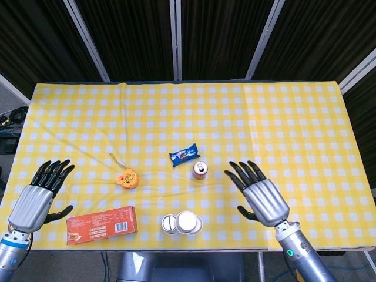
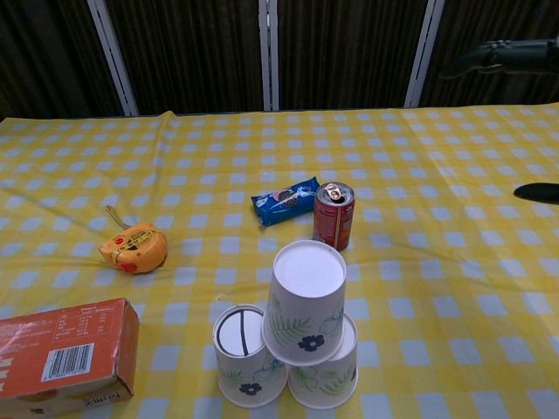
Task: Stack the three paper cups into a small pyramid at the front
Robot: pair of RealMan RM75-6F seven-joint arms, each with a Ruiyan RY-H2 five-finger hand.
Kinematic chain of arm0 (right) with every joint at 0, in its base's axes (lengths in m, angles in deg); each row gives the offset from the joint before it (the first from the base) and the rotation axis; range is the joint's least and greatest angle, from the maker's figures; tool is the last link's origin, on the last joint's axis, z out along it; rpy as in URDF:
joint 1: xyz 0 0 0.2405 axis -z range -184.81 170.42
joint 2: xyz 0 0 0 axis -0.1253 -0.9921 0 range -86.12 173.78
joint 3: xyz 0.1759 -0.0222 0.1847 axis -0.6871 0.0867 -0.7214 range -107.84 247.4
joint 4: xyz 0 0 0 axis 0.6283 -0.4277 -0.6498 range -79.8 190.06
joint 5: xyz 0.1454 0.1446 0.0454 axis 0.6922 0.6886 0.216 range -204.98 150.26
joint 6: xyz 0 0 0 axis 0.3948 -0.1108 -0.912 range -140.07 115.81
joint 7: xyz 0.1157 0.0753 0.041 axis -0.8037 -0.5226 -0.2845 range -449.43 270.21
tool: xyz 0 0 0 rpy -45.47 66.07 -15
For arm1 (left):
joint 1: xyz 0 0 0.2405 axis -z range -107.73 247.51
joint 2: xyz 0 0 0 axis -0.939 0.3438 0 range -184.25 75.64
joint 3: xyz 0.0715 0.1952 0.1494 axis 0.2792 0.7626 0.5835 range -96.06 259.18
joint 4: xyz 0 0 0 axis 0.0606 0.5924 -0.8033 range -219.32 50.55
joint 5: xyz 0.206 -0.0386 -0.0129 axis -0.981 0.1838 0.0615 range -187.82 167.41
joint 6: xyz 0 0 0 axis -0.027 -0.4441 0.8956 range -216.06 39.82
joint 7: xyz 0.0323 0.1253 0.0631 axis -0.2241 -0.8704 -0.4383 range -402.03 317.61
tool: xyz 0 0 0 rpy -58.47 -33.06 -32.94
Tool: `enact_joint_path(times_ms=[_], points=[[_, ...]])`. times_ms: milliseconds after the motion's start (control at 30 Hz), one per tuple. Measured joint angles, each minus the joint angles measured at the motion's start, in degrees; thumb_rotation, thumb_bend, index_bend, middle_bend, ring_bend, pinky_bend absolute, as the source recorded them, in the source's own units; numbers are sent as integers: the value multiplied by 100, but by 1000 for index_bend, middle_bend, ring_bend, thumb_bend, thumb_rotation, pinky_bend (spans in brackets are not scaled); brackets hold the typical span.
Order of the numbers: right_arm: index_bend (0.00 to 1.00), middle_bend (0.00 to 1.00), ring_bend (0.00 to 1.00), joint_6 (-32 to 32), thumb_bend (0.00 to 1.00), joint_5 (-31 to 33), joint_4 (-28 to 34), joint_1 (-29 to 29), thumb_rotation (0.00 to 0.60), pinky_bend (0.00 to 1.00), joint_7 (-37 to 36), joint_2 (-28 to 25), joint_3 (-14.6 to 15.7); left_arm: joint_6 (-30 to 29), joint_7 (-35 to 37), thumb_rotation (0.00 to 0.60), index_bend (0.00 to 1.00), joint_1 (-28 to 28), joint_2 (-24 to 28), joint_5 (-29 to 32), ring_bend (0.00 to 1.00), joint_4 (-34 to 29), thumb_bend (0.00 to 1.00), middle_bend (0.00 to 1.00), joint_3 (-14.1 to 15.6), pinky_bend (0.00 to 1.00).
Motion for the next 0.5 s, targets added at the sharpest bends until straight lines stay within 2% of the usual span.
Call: enact_joint_path(times_ms=[167,300,500], points=[[3,0,0,-380,159,-117,-899,401,600,0,-851,-17,108,-42,-61,600,0,-41,-85,52,0,99,175,0,-10,0],[1,0,0,-764,159,-199,-1892,802,600,0,-1760,104,189,-46,-97,600,0,-62,-159,57,0,181,174,0,1,0],[1,0,0,-1372,159,-398,-2643,1295,600,0,-2365,323,247,-91,-81,600,0,-108,-227,80,0,269,169,0,11,0]])
